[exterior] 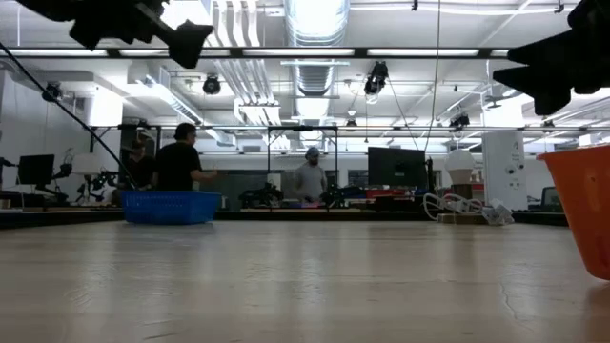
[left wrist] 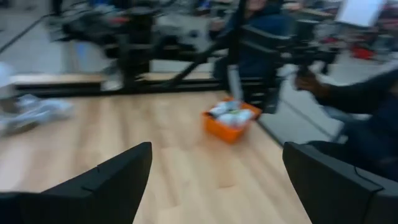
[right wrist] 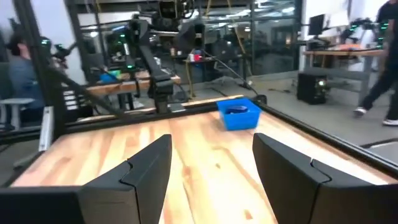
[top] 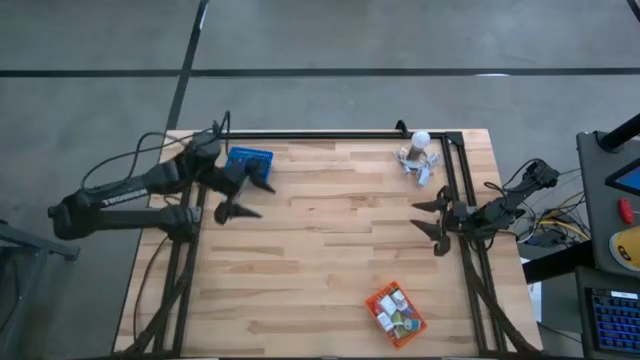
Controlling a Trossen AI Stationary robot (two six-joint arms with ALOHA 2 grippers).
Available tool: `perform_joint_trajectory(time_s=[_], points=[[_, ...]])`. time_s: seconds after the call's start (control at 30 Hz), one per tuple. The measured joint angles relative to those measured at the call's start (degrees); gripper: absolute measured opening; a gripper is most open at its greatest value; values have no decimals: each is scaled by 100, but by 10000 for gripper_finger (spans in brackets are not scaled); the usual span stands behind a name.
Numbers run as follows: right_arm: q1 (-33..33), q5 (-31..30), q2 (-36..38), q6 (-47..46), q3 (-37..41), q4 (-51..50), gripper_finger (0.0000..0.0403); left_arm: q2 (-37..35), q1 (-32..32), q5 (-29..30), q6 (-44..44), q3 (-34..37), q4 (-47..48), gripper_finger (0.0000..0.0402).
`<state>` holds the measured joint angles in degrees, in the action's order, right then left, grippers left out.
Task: Pick & Place Office items
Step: Return to Home Position
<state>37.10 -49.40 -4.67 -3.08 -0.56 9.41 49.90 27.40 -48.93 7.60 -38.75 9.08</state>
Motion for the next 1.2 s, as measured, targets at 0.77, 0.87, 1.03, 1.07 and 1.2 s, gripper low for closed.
perform_joint_trajectory(time_s=[0.77, 0.87, 1.03, 1.07, 1.2], points=[[-60, 3733, 4, 638, -210, 366, 219, -2280, -3804, 2275, -1021, 2944, -2533, 367], [-210, 3735, 2, 648, -210, 351, 219, -2300, -3906, 2283, -862, 3037, -2607, 367], [-727, 3746, 2, 560, -161, 286, 219, -2356, -3909, 1929, -583, 3170, -2736, 367], [-885, 3753, 2, 528, -118, 286, 219, -2382, -3910, 1780, -542, 3188, -2809, 367], [-1681, 4413, -11, 350, 4, 146, 219, -2543, -3909, 1417, -459, 3252, -2873, 367]])
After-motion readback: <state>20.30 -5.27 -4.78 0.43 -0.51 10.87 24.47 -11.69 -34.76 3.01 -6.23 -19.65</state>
